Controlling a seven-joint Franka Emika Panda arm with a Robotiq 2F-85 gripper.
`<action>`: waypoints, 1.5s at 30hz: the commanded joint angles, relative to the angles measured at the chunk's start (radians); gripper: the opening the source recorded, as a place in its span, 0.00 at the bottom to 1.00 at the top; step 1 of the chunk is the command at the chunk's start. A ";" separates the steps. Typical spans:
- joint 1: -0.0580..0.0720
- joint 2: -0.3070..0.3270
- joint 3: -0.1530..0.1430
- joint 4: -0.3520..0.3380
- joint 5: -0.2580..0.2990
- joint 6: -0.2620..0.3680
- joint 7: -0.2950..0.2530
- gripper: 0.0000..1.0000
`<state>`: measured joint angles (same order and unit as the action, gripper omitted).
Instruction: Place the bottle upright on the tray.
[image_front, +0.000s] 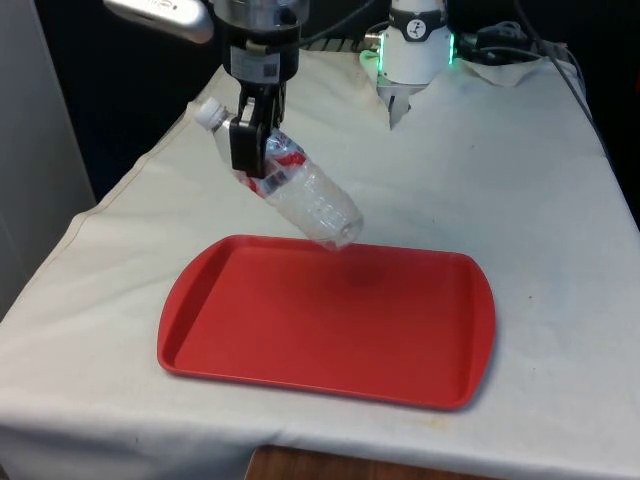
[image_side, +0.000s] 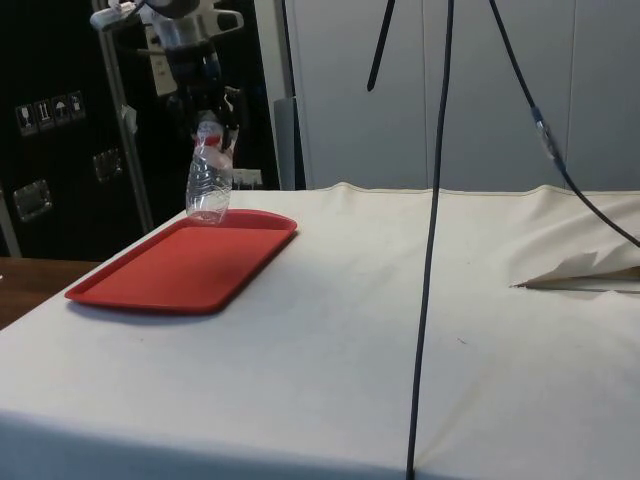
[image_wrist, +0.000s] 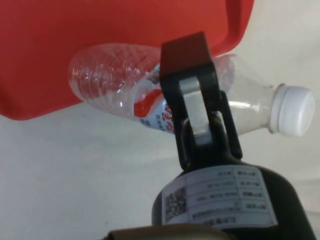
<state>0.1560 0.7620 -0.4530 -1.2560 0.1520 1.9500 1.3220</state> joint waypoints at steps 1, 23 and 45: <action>0.007 0.005 -0.006 0.006 -0.012 0.012 0.020 0.14; 0.034 0.007 -0.004 0.000 -0.158 0.081 0.155 0.14; 0.061 0.011 0.021 0.005 -0.340 0.070 0.282 0.14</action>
<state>0.2080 0.7720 -0.4300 -1.2500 -0.1750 2.0100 1.5820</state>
